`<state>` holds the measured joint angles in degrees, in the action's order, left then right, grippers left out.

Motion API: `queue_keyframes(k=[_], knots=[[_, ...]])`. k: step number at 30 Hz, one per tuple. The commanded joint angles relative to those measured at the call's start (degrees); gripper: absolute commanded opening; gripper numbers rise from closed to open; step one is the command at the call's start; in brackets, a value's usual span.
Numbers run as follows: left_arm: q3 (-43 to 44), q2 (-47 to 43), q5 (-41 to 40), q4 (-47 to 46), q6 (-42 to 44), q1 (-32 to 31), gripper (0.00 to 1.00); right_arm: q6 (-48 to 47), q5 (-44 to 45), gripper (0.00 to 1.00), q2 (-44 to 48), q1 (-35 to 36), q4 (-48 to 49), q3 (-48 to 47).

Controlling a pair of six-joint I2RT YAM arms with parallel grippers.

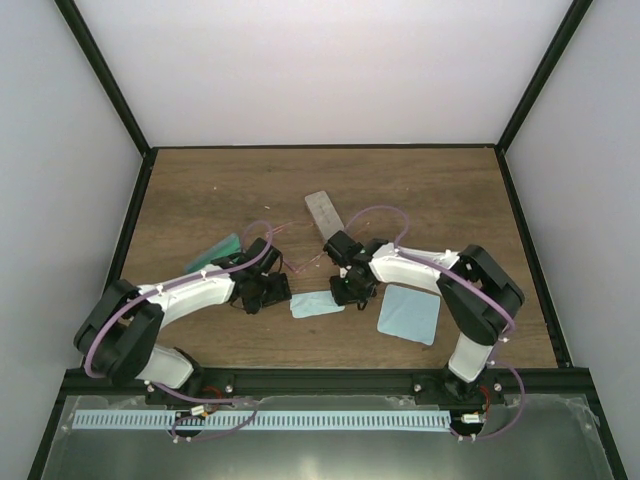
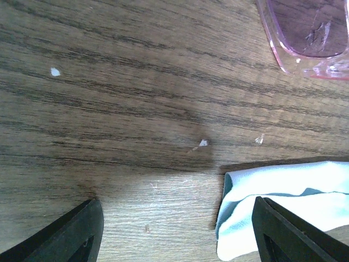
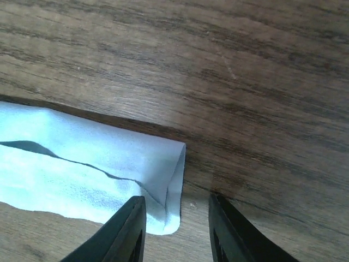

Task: Organize the sunglasses
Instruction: Adjust the glasses cleaning cloth at the center of the board.

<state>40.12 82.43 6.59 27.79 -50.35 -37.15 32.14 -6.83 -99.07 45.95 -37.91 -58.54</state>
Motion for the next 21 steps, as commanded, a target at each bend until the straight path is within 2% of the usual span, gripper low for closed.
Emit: queue_keyframes(k=[1, 15, 21], knots=[[0.3, 1.68, 0.44, 0.51, 0.85, -0.38, 0.76, 0.29, 0.17, 0.33, -1.33, 1.04, 0.29, -1.18], [-1.03, 0.62, 0.18, 0.94, 0.95, -0.38, 0.77, 0.29, 0.5, 0.23, -3.47, 1.42, 0.54, -1.94], [-1.38, 0.36, 0.13, 0.69, 0.73, -0.38, 0.77, 0.29, 0.59, 0.11, -3.72, 1.5, 0.51, -1.62]])
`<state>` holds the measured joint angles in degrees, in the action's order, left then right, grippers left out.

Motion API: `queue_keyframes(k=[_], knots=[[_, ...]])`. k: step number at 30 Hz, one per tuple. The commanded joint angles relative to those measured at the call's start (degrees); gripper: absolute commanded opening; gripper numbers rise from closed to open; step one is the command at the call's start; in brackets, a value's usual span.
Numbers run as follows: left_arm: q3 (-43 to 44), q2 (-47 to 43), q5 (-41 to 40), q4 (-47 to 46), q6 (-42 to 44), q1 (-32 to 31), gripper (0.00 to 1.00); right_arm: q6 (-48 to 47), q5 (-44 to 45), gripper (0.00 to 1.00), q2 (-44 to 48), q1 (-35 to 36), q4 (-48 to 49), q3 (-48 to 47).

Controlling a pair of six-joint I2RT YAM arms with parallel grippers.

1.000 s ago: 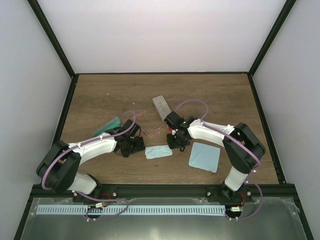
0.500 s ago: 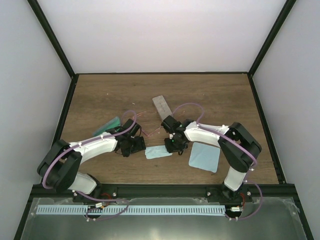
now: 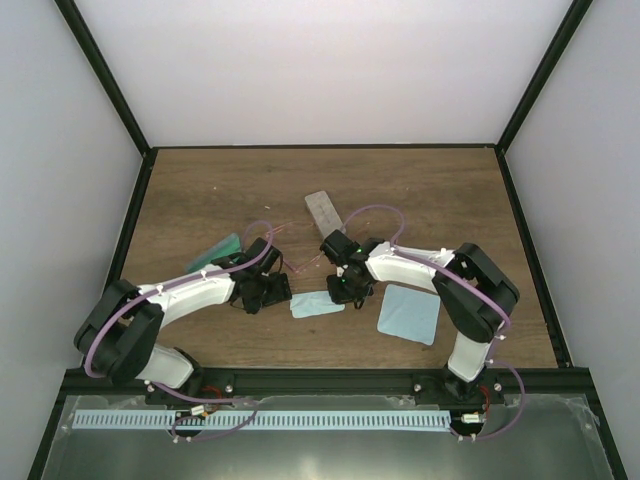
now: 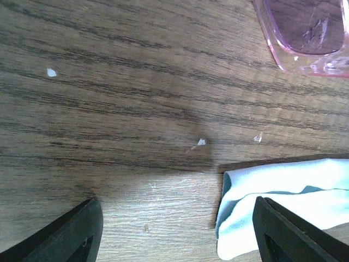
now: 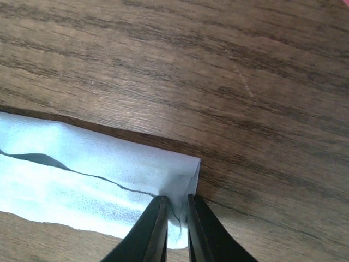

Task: Organize the sunglasses
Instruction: Adjust the glasses cleaning cloth at the center of the board, then pick up the glasses cleaning cloth from the center of the board.

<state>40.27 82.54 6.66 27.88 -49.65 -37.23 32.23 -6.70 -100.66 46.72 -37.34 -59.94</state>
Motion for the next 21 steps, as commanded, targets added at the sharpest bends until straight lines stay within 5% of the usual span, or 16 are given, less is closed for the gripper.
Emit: queue_keyframes(k=[1, 6, 14, 21], knots=[[-1.56, 0.17, 0.07, 0.58, -0.05, -0.3, 0.77, 0.2, 0.39, 0.09, -2.16, 0.74, 0.05, -0.14], [-1.76, -0.33, 0.28, 0.34, -0.02, -0.36, 0.77, 0.63, -0.07, 0.01, -1.96, 0.75, 0.3, 0.34], [0.04, 1.58, 0.34, -1.18, -3.65, -4.86, 0.77, 1.93, -0.84, 0.01, -0.57, 0.71, 0.56, 0.38], [2.9, 7.29, -0.77, -1.93, -5.78, -9.24, 0.56, 2.23, -1.33, 0.01, -0.45, 0.79, 0.52, 0.17]])
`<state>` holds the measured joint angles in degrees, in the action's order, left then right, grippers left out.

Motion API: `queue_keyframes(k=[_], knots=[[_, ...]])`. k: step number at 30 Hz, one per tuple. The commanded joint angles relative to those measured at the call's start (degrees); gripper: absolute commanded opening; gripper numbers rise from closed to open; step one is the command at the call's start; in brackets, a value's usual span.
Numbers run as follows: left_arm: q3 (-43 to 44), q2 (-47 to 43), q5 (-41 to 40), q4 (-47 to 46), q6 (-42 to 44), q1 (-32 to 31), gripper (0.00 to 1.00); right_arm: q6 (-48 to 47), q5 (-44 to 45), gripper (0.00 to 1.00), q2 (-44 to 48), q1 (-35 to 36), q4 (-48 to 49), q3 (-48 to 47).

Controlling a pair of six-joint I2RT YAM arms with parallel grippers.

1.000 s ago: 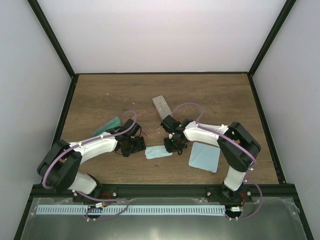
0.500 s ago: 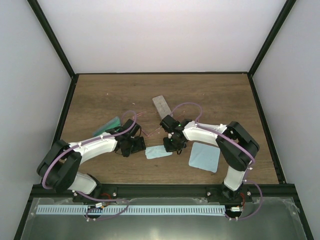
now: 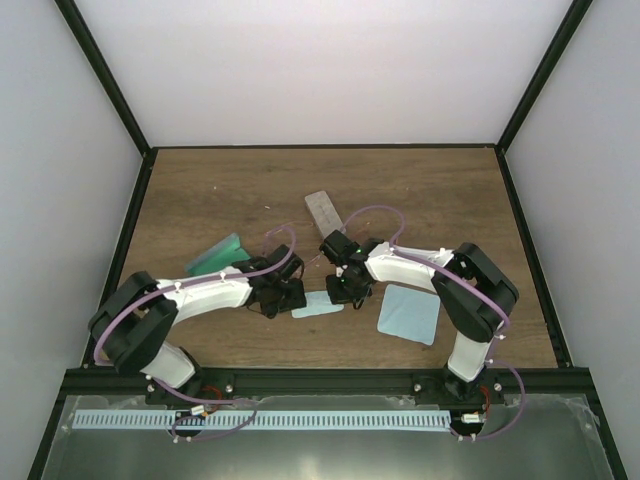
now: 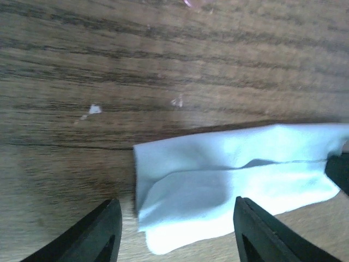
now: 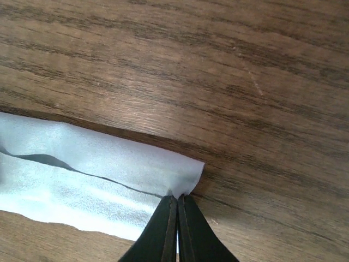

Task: Organize the sunglasses
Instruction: Pick up the glasses cleaning cloth from the center of the board.

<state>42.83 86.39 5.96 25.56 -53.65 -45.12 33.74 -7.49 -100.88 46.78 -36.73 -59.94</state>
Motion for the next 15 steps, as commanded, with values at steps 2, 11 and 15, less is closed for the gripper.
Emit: queue_keyframes(k=[2, 11, 15], knots=[[0.26, 3.61, -0.3, 0.28, -2.19, -1.48, 0.52, 0.72, -0.46, 0.01, -0.05, 0.69, -0.06, 0.34], [0.2, 3.62, -1.25, 1.1, -2.51, -1.54, 0.36, 0.63, -0.6, 0.01, -0.12, 0.69, 0.13, 0.41], [0.04, 4.12, -1.1, 0.91, -2.56, -1.62, 0.29, 0.62, -0.6, 0.01, -0.07, 0.68, 0.1, 0.44]])
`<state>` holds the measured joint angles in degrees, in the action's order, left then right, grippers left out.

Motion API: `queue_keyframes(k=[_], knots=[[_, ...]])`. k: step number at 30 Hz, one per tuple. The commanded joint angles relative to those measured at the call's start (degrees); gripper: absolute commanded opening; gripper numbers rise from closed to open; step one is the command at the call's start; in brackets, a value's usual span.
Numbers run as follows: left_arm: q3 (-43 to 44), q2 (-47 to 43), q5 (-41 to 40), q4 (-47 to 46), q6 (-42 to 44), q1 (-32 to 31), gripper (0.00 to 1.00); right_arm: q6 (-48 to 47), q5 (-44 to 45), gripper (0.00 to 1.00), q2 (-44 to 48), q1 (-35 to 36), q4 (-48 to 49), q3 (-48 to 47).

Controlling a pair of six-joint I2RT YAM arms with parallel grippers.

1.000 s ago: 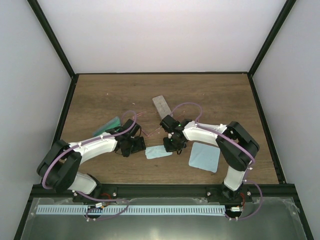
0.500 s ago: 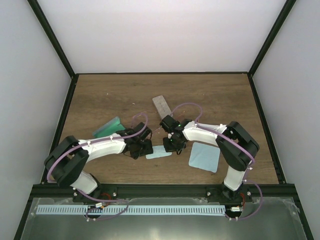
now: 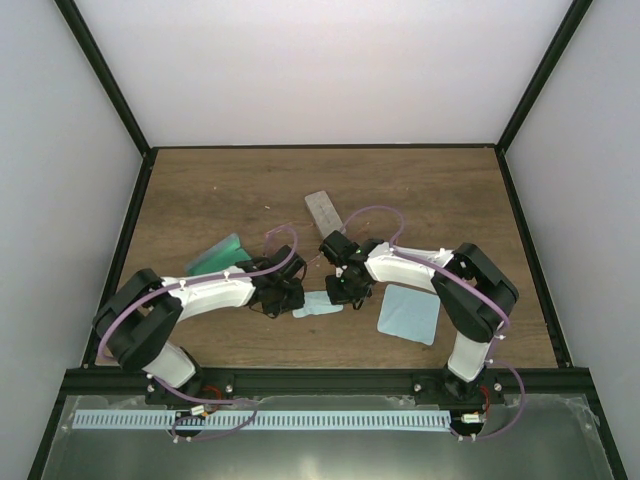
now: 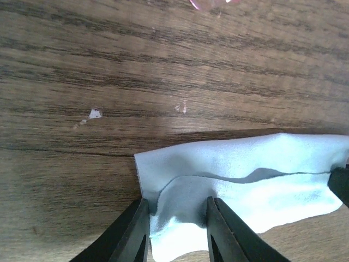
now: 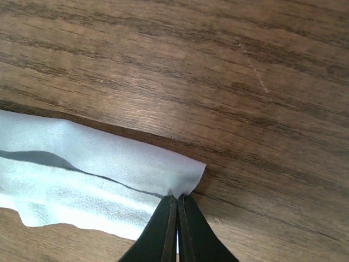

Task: Organize the sunglasses
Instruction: Pick up the glasses cleaning cloth from the center of the board.

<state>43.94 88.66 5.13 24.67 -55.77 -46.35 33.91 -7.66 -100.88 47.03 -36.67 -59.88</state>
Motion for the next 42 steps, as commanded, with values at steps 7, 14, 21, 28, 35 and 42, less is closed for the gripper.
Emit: queue_keyframes(k=[7, 14, 21, 28, 35, 42], knots=[[-1.78, 4.8, 0.37, 1.48, -0.09, -0.46, 0.2, 0.54, -0.42, 0.01, 0.42, 0.49, -0.16, 0.38], [-1.36, 5.6, -0.77, 2.99, 0.39, -0.71, 0.04, 0.62, -0.46, 0.01, 0.83, 0.44, -0.12, 0.73], [0.97, 2.45, -1.73, 4.27, 0.98, -0.73, 0.04, 0.13, 0.04, 0.01, 1.57, 0.53, -1.05, -1.21], [4.89, -1.39, -3.34, 7.36, 1.19, -0.74, 0.04, -0.49, 0.42, 0.01, 2.54, 0.61, -3.22, -5.12], [5.47, -2.36, -3.99, 8.48, 0.85, -0.67, 0.04, -0.85, -0.11, 0.01, 2.36, 1.2, -3.63, -6.83], [5.07, -3.74, -5.3, 9.7, 0.42, -0.34, 0.04, -1.32, -0.56, 0.01, 1.85, 1.66, -4.11, -8.89]])
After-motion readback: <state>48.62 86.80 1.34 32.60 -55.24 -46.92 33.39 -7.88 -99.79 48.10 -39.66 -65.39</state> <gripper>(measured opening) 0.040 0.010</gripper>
